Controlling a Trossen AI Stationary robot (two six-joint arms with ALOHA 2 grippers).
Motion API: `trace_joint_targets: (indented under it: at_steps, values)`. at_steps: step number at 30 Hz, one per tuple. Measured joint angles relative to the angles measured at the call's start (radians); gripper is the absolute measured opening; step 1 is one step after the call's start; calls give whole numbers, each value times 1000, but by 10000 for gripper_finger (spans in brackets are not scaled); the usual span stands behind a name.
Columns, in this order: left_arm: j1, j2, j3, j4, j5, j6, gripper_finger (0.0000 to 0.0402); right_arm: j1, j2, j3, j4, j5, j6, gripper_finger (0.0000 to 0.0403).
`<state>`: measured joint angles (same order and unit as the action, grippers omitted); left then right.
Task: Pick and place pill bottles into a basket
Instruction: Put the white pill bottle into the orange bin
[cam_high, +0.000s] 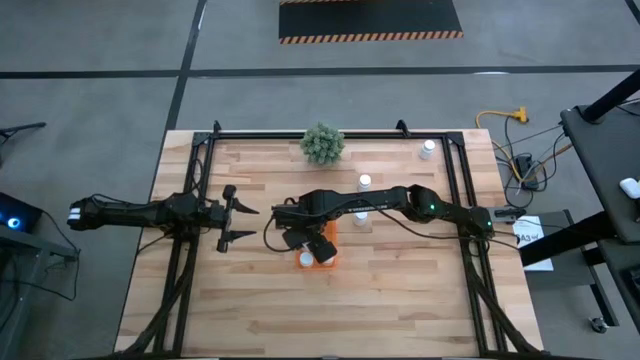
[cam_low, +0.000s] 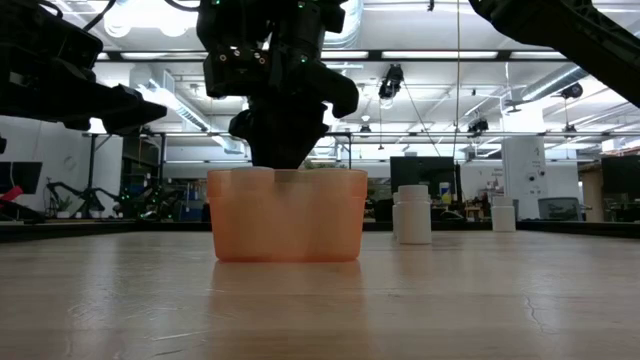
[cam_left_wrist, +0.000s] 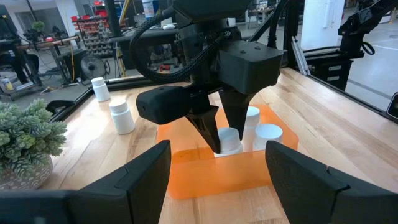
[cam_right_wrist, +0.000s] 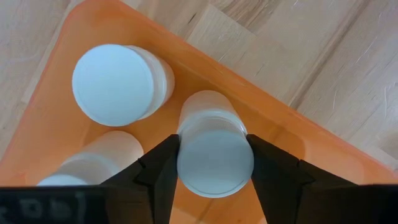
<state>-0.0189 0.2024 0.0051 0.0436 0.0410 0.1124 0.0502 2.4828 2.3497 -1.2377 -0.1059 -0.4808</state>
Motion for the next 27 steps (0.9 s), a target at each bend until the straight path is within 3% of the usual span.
trace_joint_targets:
  at_steps: [27]
  values:
    - [0, 0, 0, 0, 0, 0, 245, 0, -7, 1, -21, 3, 7, 199]
